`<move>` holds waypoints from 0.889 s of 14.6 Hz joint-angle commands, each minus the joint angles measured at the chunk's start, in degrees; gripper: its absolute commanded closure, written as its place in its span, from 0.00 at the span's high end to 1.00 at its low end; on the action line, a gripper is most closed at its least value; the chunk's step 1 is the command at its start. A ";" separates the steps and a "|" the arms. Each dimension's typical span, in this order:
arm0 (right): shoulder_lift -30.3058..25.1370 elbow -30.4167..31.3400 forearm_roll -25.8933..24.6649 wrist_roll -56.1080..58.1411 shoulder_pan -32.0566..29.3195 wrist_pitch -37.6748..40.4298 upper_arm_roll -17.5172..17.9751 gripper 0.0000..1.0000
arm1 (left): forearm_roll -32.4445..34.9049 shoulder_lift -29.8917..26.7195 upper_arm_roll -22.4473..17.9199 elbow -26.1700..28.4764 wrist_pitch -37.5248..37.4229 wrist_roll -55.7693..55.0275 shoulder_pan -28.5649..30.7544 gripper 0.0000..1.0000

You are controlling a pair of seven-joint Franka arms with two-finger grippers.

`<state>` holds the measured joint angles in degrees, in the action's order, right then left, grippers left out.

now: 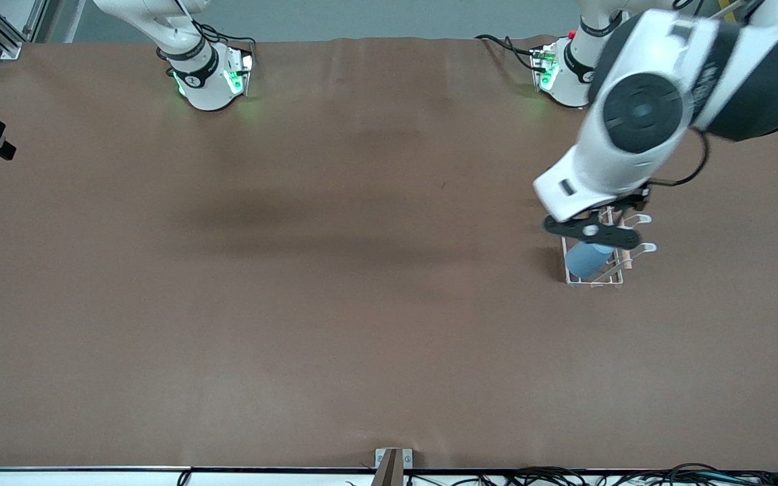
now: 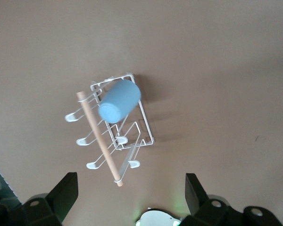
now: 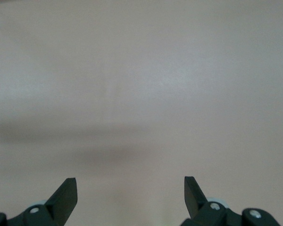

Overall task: Hang cup on cup holder
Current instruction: 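Open the left gripper and release the cup on the hook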

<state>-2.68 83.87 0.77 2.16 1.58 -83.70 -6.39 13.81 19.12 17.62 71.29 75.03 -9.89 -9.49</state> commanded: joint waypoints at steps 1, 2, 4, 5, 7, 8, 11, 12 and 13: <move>0.22 -0.56 0.02 -0.66 -0.18 0.90 0.23 1.00 | -0.89 -3.72 -0.05 -0.01 1.69 -0.39 2.96 1.00; 0.22 -0.55 0.02 -0.49 -0.18 0.82 0.23 1.00 | -0.98 -5.04 0.04 -0.01 2.66 -0.39 4.55 1.00; 0.22 -0.55 0.02 0.91 -0.27 0.73 0.23 1.00 | -1.15 -5.67 0.04 -0.01 3.02 -0.30 5.97 1.00; 0.22 -0.55 0.02 1.01 -0.27 0.81 0.23 1.00 | -1.15 -6.02 0.04 0.08 2.93 -0.31 5.97 1.00; 0.31 -0.55 0.02 1.01 -0.18 0.73 0.23 1.00 | -1.33 -7.25 -0.05 0.17 2.93 -0.31 6.06 1.00; 0.31 -0.55 0.02 1.01 -0.18 0.73 0.23 1.00 | -1.68 -7.34 -0.05 0.17 2.93 -0.31 6.41 1.00; 0.31 -0.55 0.02 1.01 -0.27 0.73 0.23 1.00 | -9.73 -9.26 -0.31 1.39 3.63 -0.39 10.88 1.00; 0.31 -0.55 0.02 1.01 -0.27 0.73 0.23 1.00 | -11.24 -11.28 -0.74 4.09 4.50 -0.31 11.68 1.00; 0.22 -0.55 0.02 1.01 -0.27 0.73 0.23 1.00 | -11.70 -13.47 -2.84 6.99 6.17 -0.31 11.25 1.00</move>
<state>-2.58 83.87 0.77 2.71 1.59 -83.51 -6.36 4.81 11.30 16.93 71.68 78.11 -10.24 0.66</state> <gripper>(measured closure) 0.000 0.000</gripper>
